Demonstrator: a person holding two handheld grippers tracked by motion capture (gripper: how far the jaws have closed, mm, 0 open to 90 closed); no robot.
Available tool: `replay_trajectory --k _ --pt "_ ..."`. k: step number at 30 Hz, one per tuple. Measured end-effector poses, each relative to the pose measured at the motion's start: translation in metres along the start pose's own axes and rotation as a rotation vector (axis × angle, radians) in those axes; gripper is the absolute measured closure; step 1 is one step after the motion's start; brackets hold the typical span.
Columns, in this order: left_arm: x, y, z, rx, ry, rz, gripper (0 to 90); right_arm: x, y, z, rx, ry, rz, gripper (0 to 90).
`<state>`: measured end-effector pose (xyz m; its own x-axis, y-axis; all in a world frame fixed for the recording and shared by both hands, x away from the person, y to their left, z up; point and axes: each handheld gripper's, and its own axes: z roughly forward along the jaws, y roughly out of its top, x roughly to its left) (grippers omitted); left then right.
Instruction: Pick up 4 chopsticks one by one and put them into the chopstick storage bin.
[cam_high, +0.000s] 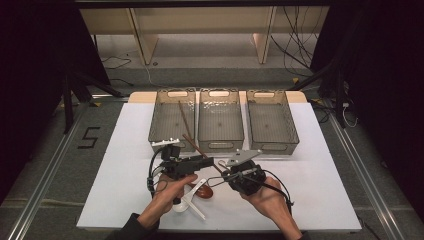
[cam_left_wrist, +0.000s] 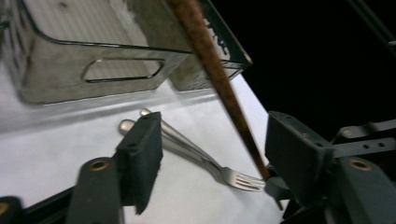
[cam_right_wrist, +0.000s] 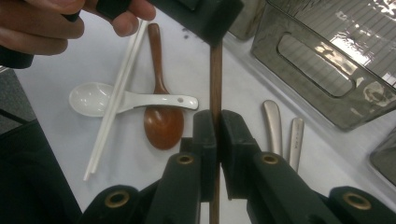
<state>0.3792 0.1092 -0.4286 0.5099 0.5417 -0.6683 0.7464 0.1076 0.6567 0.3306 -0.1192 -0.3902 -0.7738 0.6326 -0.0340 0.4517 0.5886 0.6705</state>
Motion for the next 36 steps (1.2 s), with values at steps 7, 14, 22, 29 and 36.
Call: replay_trajectory --k 7,14,22,29,36 --pt "-0.001 0.0 0.003 0.001 -0.067 -0.024 56.1 0.001 0.001 0.001 -0.009 0.002 -0.005 85.7" --pt "0.001 0.0 0.002 -0.01 -0.106 -0.053 70.1 0.0 0.0 0.001 -0.015 -0.001 -0.001 85.6" --pt "0.002 0.001 0.0 -0.022 -0.15 -0.086 79.9 0.0 -0.002 0.001 -0.026 0.006 0.005 85.6" --pt "-0.001 0.004 -0.003 -0.026 -0.188 -0.089 83.8 -0.001 -0.002 0.0 -0.053 0.023 0.011 84.4" --pt "0.002 0.021 -0.017 -0.047 -0.16 -0.056 83.9 -0.008 -0.007 -0.005 -0.048 0.049 0.037 63.8"
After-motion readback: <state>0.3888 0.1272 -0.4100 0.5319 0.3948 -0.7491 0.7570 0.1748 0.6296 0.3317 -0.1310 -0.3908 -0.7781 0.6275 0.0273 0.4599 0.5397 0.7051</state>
